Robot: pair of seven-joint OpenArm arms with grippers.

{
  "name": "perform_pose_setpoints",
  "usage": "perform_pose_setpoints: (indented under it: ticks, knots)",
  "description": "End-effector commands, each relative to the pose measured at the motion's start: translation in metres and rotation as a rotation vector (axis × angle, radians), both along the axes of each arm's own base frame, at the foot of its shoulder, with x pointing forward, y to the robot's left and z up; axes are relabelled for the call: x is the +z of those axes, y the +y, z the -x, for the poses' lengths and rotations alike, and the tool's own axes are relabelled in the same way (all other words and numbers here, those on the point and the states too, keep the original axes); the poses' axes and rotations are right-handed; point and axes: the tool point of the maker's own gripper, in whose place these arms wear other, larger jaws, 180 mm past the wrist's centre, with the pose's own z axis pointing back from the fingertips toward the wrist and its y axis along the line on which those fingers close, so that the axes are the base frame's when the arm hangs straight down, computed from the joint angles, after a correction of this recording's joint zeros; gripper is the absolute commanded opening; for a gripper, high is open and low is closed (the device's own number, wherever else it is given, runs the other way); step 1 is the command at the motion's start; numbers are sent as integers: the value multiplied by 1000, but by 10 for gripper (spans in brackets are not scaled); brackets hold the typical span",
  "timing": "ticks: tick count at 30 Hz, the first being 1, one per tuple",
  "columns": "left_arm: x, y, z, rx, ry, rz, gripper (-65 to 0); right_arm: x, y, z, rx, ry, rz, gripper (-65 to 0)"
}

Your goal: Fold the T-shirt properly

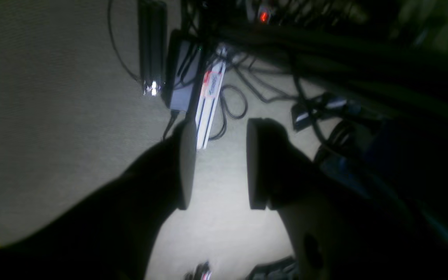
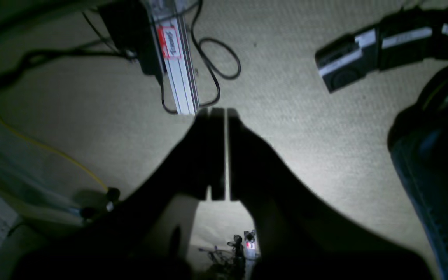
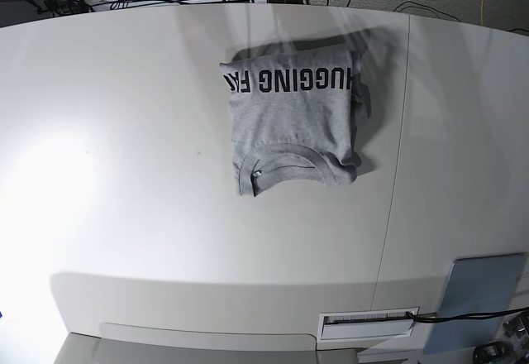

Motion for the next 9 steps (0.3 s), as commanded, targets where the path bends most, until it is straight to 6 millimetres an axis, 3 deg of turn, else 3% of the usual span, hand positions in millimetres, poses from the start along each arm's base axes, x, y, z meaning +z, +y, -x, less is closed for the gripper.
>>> perform_pose_setpoints:
  ticks: [1, 6, 9]
  knots:
    - [-2, -5, -1, -4, 4, -1, -422, 2, -5, 6, -2, 0, 5, -635]
    - [-15, -28, -4, -16, 63, -14, -422, 2, -6, 4, -4, -10, 7, -635]
    - [-19, -35, 4, -21, 111, -19, -422, 2, -7, 7, 0, 5, 9, -635]
